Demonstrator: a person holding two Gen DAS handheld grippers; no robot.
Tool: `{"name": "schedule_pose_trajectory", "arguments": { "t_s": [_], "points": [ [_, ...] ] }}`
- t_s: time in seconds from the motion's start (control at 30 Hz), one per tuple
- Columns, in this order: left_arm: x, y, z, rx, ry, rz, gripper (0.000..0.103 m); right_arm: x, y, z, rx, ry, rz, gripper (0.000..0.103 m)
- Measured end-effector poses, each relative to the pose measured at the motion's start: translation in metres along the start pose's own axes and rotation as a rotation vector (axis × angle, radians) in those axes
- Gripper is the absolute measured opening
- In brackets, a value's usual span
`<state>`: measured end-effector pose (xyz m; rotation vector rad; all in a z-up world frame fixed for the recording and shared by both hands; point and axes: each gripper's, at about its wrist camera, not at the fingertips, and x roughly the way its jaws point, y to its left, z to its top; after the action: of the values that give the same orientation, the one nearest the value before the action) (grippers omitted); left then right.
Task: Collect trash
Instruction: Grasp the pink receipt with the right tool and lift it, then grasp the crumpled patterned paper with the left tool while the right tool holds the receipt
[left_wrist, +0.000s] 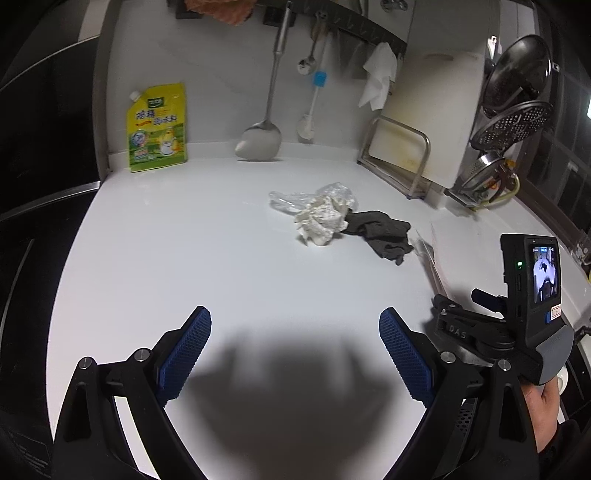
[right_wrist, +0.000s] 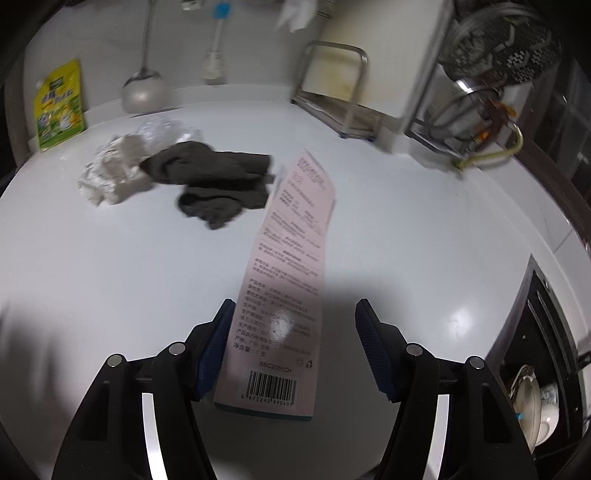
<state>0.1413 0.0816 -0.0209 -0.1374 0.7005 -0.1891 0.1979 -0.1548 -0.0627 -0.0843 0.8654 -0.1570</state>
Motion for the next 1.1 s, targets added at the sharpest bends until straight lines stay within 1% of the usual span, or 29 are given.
{"name": "schedule_pose_trajectory", "arguments": {
  "t_s": [0.03,0.1,0.2,0.37,0.53,0.67,0.8,0.83,0.9,1.0,1.1],
  "points": [
    [0.002,-0.004,0.001,0.003,0.003,-0.006,0.091,0.001,-0.012,0.000,0.034,0.006,0.052,0.063],
    [0.008,-0.011,0.005,0.009,0.014,-0.018,0.091,0.003,-0.024,0.001,0.077,0.017,0.109,0.063],
    [0.021,-0.020,0.012,0.016,0.030,-0.020,0.091,0.006,-0.037,0.003,0.118,0.027,0.144,0.063],
    [0.042,-0.029,0.028,0.029,0.025,-0.011,0.091,0.012,-0.037,0.012,0.113,0.028,0.168,0.063],
    [0.069,-0.027,0.043,0.013,0.051,0.007,0.091,0.023,-0.032,0.025,0.096,0.032,0.194,0.063],
    [0.093,-0.022,0.052,-0.008,0.077,0.036,0.091,0.031,-0.029,0.032,0.078,0.035,0.208,0.063],
    [0.111,-0.022,0.060,0.007,0.079,0.066,0.091,0.039,-0.028,0.033,0.067,0.036,0.210,0.062],
    [0.115,-0.021,0.061,0.011,0.082,0.070,0.091,0.039,-0.029,0.033,0.062,0.024,0.201,0.060],
    [0.124,-0.021,0.064,0.012,0.095,0.081,0.091,0.040,-0.029,0.033,0.052,0.013,0.195,0.050],
    [0.134,-0.018,0.065,0.001,0.112,0.085,0.091,0.040,-0.033,0.033,0.072,0.002,0.235,0.050],
    [0.139,-0.016,0.067,-0.001,0.112,0.097,0.091,0.040,-0.038,0.032,0.093,-0.009,0.266,0.050]
  ]
}}
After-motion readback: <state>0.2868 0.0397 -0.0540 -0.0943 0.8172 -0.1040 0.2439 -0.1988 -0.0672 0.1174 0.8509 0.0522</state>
